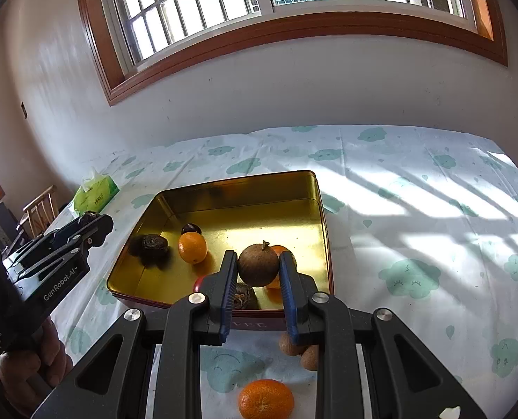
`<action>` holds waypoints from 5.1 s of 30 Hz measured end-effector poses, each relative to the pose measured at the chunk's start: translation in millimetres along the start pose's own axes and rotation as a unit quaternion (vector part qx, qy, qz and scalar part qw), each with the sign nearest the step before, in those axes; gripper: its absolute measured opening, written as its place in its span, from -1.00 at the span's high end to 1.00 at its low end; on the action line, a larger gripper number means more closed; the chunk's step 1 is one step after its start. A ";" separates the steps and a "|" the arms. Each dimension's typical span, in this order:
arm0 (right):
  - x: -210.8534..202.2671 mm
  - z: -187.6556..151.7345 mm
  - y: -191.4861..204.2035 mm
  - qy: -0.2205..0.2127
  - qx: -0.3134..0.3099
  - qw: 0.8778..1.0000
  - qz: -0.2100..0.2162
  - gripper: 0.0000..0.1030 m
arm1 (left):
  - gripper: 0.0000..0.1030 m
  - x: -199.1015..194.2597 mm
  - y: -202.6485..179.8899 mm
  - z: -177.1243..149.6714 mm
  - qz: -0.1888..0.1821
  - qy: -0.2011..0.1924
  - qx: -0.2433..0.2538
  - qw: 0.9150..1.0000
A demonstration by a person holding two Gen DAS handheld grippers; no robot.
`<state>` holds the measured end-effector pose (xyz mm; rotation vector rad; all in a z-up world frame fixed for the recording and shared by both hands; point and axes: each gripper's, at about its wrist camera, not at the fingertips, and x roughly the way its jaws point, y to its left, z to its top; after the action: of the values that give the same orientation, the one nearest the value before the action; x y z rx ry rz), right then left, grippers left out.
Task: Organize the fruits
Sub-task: 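Carry the passion fruit and brown fruit over the tin, then lower both fruits into the tin and open both tools, then grasp the mandarin orange on the table with the left tool, then grasp the two small brown fruits together with the right tool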
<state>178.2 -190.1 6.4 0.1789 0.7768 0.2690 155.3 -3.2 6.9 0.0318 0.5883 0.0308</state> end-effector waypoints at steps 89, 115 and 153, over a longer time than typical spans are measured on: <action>-41.7 -74.6 -112.0 0.024 0.073 0.996 -0.046 0.08 | -0.32 -38.0 -58.7 -44.7 -0.138 0.046 0.030 0.989; -43.2 -79.9 -112.2 0.031 0.080 0.996 0.000 -0.07 | 0.21 -25.4 -103.6 -80.5 -0.195 0.121 0.056 0.972; -1.2 -89.4 -3.9 0.072 0.022 0.996 -0.055 0.31 | 0.20 -2.3 8.4 -90.6 -0.104 0.129 -0.046 0.985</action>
<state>114.5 -188.8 -56.4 0.1591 0.9336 0.1609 102.9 7.1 -66.8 -0.1257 0.8453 -0.1421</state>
